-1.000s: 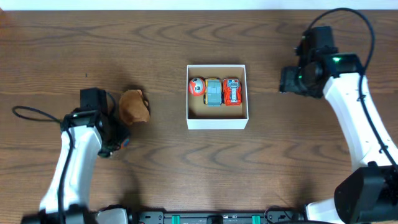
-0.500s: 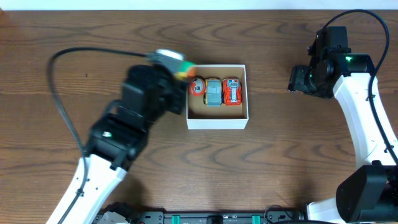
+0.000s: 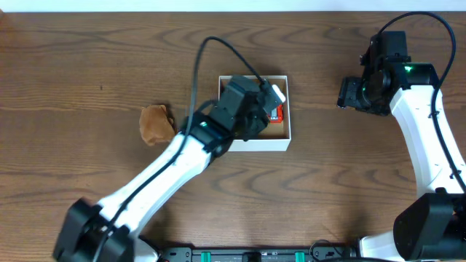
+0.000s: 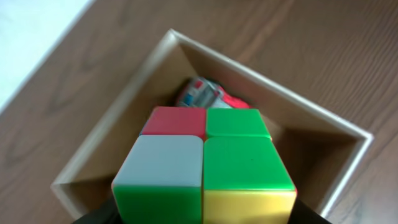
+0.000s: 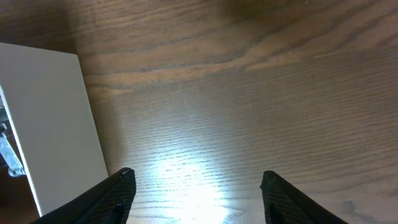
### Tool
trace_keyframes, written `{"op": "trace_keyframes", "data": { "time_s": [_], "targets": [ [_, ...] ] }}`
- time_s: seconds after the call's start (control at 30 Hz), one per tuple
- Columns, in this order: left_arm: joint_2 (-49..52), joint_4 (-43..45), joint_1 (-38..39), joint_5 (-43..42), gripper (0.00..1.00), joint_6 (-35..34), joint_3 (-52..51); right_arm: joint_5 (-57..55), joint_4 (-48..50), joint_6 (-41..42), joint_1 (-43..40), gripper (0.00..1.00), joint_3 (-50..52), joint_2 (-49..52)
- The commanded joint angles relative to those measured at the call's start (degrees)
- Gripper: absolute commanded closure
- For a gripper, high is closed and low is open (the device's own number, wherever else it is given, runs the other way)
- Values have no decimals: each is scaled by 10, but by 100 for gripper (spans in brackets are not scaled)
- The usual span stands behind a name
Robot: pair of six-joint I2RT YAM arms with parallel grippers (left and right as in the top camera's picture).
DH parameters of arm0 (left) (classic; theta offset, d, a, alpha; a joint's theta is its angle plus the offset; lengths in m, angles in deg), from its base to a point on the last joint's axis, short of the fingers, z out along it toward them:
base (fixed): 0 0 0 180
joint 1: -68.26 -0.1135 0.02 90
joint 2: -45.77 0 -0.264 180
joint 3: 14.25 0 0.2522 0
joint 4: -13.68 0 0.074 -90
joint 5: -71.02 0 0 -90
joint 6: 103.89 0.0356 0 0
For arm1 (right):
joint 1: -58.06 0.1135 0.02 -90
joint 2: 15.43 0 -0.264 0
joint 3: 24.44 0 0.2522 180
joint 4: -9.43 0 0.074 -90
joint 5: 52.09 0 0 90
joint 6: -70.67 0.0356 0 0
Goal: Pack container
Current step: 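Lift the cube with the left gripper and lower it into the box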
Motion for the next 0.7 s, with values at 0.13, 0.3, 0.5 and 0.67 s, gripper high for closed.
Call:
{"op": "trace_keyframes", "data": {
  "time_s": [0.13, 0.3, 0.5, 0.67],
  "targets": [
    [43, 11, 2, 0, 94, 16, 5, 4, -2, 0, -3, 32, 0, 1],
    [68, 11, 4, -33, 94, 16, 5, 4, -2, 0, -3, 32, 0, 1],
    [73, -7, 10, -34, 94, 16, 5, 4, -2, -1, -3, 32, 0, 1],
    [73, -59, 10, -27, 94, 16, 5, 4, -2, -1, -3, 32, 0, 1]
  ]
}}
